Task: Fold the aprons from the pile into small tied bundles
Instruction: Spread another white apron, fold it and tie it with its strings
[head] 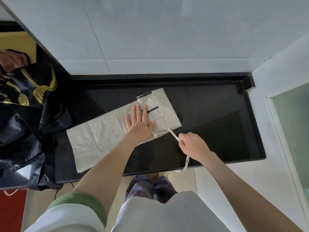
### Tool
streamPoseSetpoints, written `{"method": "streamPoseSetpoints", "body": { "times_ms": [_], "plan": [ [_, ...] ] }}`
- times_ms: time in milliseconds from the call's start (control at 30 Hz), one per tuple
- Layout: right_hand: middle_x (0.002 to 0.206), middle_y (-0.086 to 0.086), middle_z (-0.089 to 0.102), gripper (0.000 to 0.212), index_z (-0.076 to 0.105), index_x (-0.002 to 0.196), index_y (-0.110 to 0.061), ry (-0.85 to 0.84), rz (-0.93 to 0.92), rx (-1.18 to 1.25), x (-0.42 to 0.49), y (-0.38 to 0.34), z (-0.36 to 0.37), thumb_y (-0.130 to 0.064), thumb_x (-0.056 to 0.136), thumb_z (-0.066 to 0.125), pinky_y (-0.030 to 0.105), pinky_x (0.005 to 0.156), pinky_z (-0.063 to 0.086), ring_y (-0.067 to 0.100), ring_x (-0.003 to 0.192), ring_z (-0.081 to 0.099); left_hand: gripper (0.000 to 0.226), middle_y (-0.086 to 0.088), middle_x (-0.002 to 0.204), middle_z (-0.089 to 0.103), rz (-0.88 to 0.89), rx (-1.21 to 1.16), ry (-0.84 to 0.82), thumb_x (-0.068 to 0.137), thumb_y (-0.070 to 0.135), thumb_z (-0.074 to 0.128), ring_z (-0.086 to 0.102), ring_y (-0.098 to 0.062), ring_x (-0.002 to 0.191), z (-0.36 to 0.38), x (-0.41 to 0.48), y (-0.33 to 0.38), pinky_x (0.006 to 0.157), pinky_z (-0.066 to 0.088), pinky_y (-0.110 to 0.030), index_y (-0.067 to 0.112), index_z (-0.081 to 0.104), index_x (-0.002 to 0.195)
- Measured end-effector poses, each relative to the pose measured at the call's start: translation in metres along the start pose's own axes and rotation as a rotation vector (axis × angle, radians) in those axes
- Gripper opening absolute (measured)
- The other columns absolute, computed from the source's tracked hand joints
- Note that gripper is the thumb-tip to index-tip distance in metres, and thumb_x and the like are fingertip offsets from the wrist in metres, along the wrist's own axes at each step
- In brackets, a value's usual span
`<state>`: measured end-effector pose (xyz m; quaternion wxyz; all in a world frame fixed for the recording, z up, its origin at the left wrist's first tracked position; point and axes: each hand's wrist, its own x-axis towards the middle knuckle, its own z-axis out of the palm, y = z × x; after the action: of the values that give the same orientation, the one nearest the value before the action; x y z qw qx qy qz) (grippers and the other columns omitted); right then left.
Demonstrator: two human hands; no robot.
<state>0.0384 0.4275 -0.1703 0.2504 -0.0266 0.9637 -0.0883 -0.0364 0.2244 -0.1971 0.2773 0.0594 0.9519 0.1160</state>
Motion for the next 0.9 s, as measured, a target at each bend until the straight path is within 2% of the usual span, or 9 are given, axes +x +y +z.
{"method": "streamPoseSetpoints", "body": {
  "times_ms": [67, 167, 300, 433, 500, 567, 700, 767, 900],
  "plan": [
    [0.066, -0.008, 0.04, 0.016, 0.043, 0.085, -0.016, -0.02, -0.002, 0.025, -0.002, -0.001, 0.0, -0.021, 0.1, 0.039, 0.02, 0.051, 0.026, 0.015, 0.071, 0.046, 0.068, -0.008, 0.156, -0.028, 0.002, 0.002, -0.005, 0.1, 0.052, 0.014, -0.027, -0.023, 0.143, -0.001, 0.001, -0.001, 0.114, -0.015, -0.048, 0.022, -0.021, 0.149],
    [0.073, 0.0, 0.05, 0.017, 0.048, 0.086, -0.013, -0.029, 0.048, 0.039, -0.003, -0.005, 0.003, -0.021, 0.098, 0.039, 0.03, 0.06, 0.043, 0.018, 0.073, 0.052, 0.074, -0.007, 0.153, -0.034, 0.002, -0.008, -0.075, 0.098, 0.057, 0.018, -0.033, -0.023, 0.14, -0.003, 0.004, -0.002, 0.112, -0.017, -0.049, 0.024, -0.024, 0.148],
    [0.072, -0.003, 0.046, 0.024, 0.046, 0.079, -0.014, 0.091, 0.093, 0.099, -0.004, -0.008, 0.001, -0.03, 0.096, 0.045, 0.027, 0.063, 0.036, 0.016, 0.074, 0.049, 0.079, -0.007, 0.152, -0.037, 0.013, -0.019, -0.104, 0.096, 0.06, 0.023, -0.035, -0.022, 0.139, -0.003, 0.006, -0.003, 0.112, -0.017, -0.05, 0.025, -0.026, 0.147],
    [0.111, 0.001, 0.054, 0.03, 0.052, 0.118, -0.013, 0.323, 0.249, 0.445, 0.01, -0.01, -0.012, -0.035, 0.097, 0.05, 0.028, 0.086, 0.046, 0.014, 0.102, 0.051, 0.083, -0.008, 0.151, -0.038, 0.034, 0.011, -0.109, 0.094, 0.064, 0.025, -0.036, -0.023, 0.138, -0.005, 0.005, -0.002, 0.112, -0.017, -0.05, 0.026, -0.027, 0.147],
    [0.125, 0.004, 0.049, 0.045, 0.045, 0.134, -0.012, 0.279, 0.36, 0.648, 0.027, -0.011, -0.021, -0.03, 0.094, 0.056, 0.03, 0.094, 0.045, 0.017, 0.11, 0.051, 0.087, -0.008, 0.152, -0.037, 0.053, 0.021, -0.1, 0.092, 0.066, 0.028, -0.036, -0.023, 0.139, -0.004, 0.003, -0.003, 0.112, -0.018, -0.049, 0.026, -0.026, 0.147],
    [0.125, 0.004, 0.049, 0.051, 0.042, 0.136, -0.014, 0.173, 0.422, 0.873, 0.043, -0.013, -0.033, -0.028, 0.091, 0.06, 0.031, 0.094, 0.045, 0.017, 0.109, 0.052, 0.09, -0.007, 0.153, -0.035, 0.071, 0.017, -0.066, 0.09, 0.068, 0.032, -0.035, -0.023, 0.139, -0.002, 0.002, -0.003, 0.111, -0.019, -0.048, 0.026, -0.024, 0.148],
    [0.108, 0.003, 0.061, 0.03, 0.057, 0.113, -0.014, -0.086, 0.411, 1.023, 0.056, -0.018, -0.043, -0.032, 0.09, 0.063, 0.036, 0.09, 0.05, 0.022, 0.102, 0.059, 0.092, -0.006, 0.155, -0.031, 0.112, 0.036, -0.027, 0.089, 0.069, 0.035, -0.031, -0.022, 0.141, 0.001, 0.0, -0.005, 0.113, -0.017, -0.047, 0.026, -0.019, 0.15],
    [0.108, 0.004, 0.065, 0.024, 0.06, 0.11, -0.013, -0.13, 0.35, 1.063, 0.056, -0.022, -0.044, -0.027, 0.09, 0.063, 0.035, 0.088, 0.051, 0.02, 0.099, 0.063, 0.092, -0.006, 0.157, -0.026, 0.115, 0.029, -0.006, 0.088, 0.069, 0.04, -0.026, -0.024, 0.143, 0.002, -0.002, -0.004, 0.116, -0.012, -0.048, 0.027, -0.013, 0.151],
    [0.094, 0.012, 0.061, 0.031, 0.058, 0.104, 0.001, -0.163, 0.176, 1.282, 0.052, -0.032, -0.046, -0.028, 0.093, 0.054, 0.033, 0.074, 0.047, 0.022, 0.08, 0.058, 0.071, -0.012, 0.15, 0.016, 0.128, -0.01, 0.202, 0.085, 0.051, 0.06, 0.021, -0.034, 0.136, -0.004, -0.011, 0.009, 0.11, 0.025, -0.044, 0.03, 0.028, 0.145]
  ]
}}
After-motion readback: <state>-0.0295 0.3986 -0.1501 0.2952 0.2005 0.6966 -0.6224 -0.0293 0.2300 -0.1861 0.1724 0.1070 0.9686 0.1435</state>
